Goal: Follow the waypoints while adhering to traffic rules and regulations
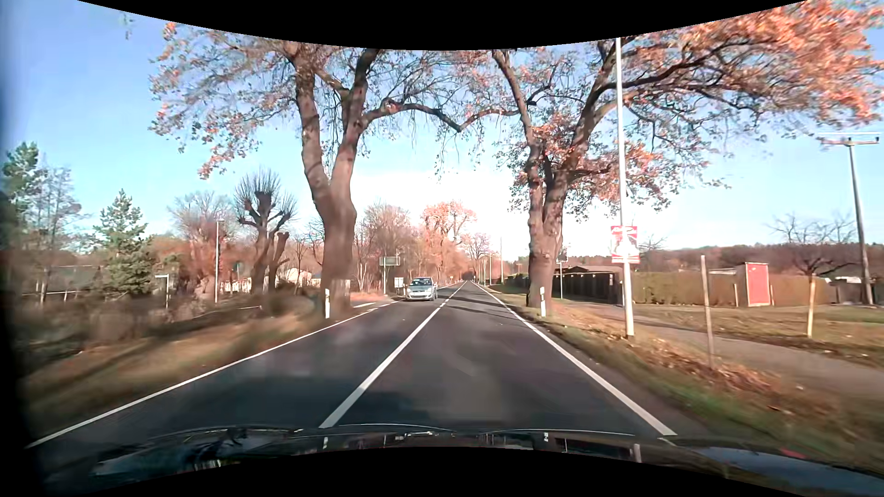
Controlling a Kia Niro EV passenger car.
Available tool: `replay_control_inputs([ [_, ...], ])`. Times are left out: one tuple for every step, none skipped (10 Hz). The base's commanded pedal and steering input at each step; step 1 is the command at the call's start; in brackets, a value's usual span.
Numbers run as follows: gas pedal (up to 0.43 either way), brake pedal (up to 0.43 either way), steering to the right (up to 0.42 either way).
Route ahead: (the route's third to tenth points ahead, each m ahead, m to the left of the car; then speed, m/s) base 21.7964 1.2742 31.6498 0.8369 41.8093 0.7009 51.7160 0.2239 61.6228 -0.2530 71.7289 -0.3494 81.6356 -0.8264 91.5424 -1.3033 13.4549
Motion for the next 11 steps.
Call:
replay_control_inputs([
  [0.11, 0.0, 0.005],
  [0.11, 0.0, 0.005],
  [0.11, 0.0, 0.006],
  [0.11, 0.0, 0.005],
  [0.11, 0.0, 0.005],
  [0.11, 0.0, 0.005],
  [0.11, 0.0, 0.004],
  [0.118, 0.0, 0.003],
  [0.118, 0.0, 0.003],
  [0.118, 0.0, 0.002],
  [0.118, 0.0, 0.001],
])
